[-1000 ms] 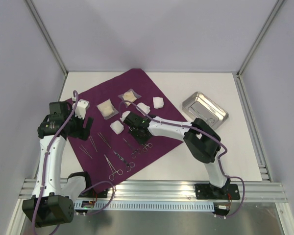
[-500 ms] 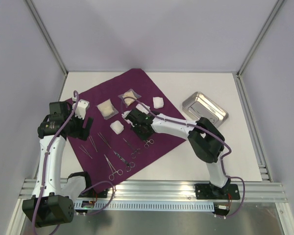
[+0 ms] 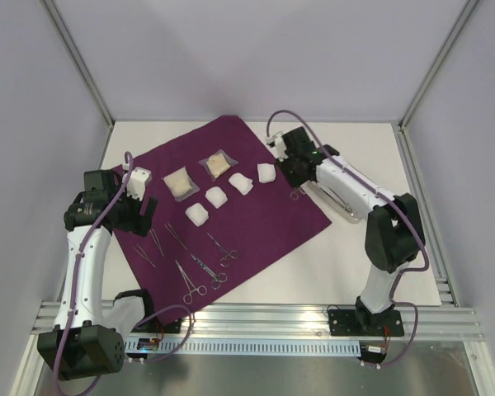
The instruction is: Prepare the surgical pack
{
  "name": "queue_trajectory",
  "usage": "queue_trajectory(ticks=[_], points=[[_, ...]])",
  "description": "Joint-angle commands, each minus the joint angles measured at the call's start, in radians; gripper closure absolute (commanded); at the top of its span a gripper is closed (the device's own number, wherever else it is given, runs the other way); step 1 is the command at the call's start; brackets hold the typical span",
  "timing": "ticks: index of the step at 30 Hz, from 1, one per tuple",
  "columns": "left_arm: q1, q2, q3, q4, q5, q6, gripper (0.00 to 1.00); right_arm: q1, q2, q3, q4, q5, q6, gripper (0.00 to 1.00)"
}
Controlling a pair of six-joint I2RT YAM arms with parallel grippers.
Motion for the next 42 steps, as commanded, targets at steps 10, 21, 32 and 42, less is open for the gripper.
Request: queue_trajectory(ticks=[10, 21, 32, 42], points=[[0.006, 0.049, 0.072, 0.021, 0.051, 0.025, 0.11, -0.471, -0.055, -0.083, 0.022, -0.103, -0.398, 1.00], [0.006, 0.074, 0.068, 0.030, 0.049, 0.034, 0.11, -0.513, 0.001, -0.202, 0.098, -0.119, -0.491, 1.00], [0.006, 0.071, 0.072, 0.024, 0.049, 0.034, 0.11, -0.517, 0.048, -0.222, 0.128, -0.103, -0.489, 0.84], [0.006, 0.090, 0.083, 0.010, 0.063, 0.025, 0.11, -0.514, -0.059, -0.128, 0.113, 0.000, -0.402, 0.57]])
